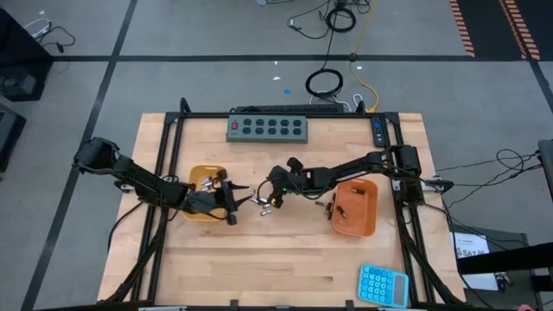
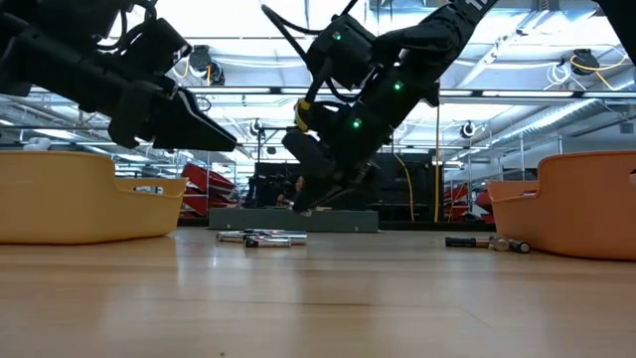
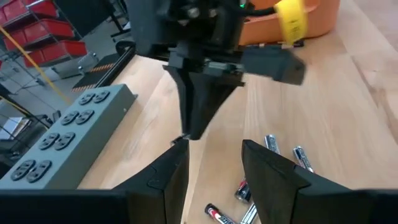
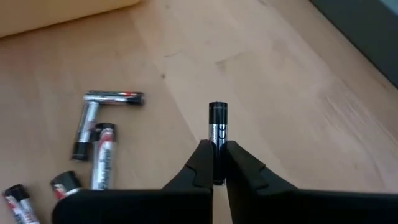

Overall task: Sort batteries
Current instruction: Put the silver battery into the yellow bin

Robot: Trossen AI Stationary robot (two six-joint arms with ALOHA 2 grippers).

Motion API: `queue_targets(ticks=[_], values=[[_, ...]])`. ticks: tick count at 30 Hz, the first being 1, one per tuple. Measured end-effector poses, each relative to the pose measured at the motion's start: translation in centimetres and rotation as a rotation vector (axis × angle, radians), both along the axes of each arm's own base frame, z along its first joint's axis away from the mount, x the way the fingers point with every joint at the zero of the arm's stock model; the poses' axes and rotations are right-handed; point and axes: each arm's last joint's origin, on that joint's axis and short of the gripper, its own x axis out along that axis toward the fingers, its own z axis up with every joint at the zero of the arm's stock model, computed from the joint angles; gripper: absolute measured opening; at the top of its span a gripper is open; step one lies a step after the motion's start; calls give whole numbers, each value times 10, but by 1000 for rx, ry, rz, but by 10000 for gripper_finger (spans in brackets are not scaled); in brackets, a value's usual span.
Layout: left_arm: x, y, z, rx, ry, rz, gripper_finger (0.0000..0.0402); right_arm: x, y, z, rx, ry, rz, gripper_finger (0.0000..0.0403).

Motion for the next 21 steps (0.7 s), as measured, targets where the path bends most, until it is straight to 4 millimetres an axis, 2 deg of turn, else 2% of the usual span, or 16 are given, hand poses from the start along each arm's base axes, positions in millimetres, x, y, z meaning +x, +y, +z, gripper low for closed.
queue_targets(ticks=[5, 11, 15, 21], values=[[-13, 2, 3, 85, 70, 93, 159, 7, 2, 16, -2, -126, 35, 3], [-42, 8, 26, 100, 51, 208, 159, 23, 1, 37, 71, -389, 137, 3], [-58, 13, 43, 92, -24, 274, 159, 31, -5, 53, 57, -436, 155, 3], [-76, 20, 55, 26, -74, 280, 159, 45, -2, 76, 31, -503, 236, 4]])
